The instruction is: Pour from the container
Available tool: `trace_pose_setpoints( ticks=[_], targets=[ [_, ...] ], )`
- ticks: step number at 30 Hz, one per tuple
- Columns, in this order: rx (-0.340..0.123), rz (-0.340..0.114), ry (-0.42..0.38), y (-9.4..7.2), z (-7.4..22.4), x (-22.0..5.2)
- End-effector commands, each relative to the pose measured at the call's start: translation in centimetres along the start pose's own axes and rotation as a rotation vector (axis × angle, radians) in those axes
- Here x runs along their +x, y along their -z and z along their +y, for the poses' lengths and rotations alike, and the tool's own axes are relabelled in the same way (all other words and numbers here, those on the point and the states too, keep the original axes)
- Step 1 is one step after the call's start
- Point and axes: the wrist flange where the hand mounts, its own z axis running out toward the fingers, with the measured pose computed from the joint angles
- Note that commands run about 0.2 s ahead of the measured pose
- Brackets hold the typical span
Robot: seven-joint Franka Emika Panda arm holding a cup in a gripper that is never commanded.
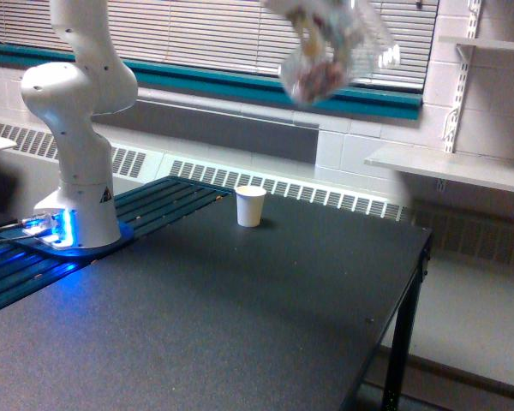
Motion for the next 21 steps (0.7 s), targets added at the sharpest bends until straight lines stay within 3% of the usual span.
trace_pose_setpoints(
  ticks=[1, 13, 21],
  targets=[
    [0.072, 0.008, 0.090, 2.9, -3.4, -2.6],
    [0.129, -0.072, 0.243, 1.4, -8.6, -10.9],
    [0.170, -0.099, 0.349, 1.4, -12.5, -15.9]
  ],
)
